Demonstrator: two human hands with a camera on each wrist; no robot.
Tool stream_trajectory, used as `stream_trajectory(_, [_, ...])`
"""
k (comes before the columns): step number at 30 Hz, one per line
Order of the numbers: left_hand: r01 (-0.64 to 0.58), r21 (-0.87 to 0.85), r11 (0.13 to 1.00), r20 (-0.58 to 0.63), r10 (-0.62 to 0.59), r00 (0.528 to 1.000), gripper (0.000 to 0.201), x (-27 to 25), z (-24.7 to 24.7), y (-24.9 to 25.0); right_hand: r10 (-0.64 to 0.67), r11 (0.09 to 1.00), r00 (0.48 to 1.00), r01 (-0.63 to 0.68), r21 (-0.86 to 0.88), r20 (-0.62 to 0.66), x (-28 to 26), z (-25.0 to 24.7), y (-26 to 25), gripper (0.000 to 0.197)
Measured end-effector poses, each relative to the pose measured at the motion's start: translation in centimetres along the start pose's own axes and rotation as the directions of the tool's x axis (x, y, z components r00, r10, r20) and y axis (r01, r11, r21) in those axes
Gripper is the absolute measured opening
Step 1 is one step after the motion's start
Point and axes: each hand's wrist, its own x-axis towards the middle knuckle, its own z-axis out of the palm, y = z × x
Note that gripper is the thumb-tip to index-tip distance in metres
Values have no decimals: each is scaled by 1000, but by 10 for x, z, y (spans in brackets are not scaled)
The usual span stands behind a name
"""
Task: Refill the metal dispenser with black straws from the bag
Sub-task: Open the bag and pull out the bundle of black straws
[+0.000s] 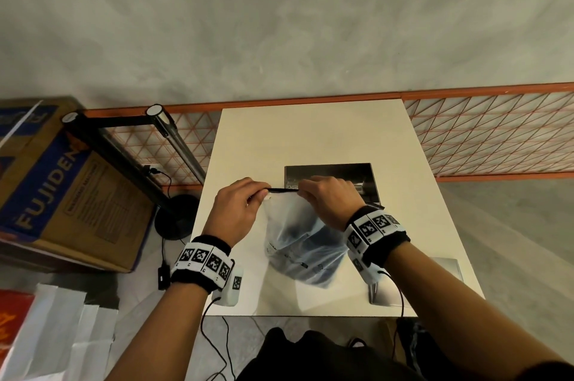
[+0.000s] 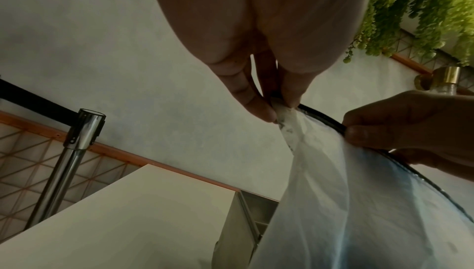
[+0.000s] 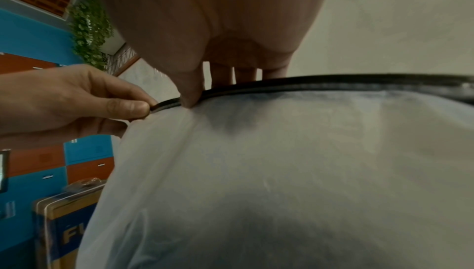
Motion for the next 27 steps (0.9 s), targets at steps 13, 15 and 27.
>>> stream_trajectory(13, [78,-37,996,56,-76,996,23,4,-5,13,-18,996,999,22,89,-48,12,-2,-17,15])
stream_trajectory(15, [43,-31,999,86,-41,995,22,4,-4,17,-76,989,994,84,121,-74,15,0,-25,17])
stream_trajectory(27, [-3,7,1000,35,3,999,24,-1,-5,6,-124,982,991,131,134,-56,21,11,-30,16])
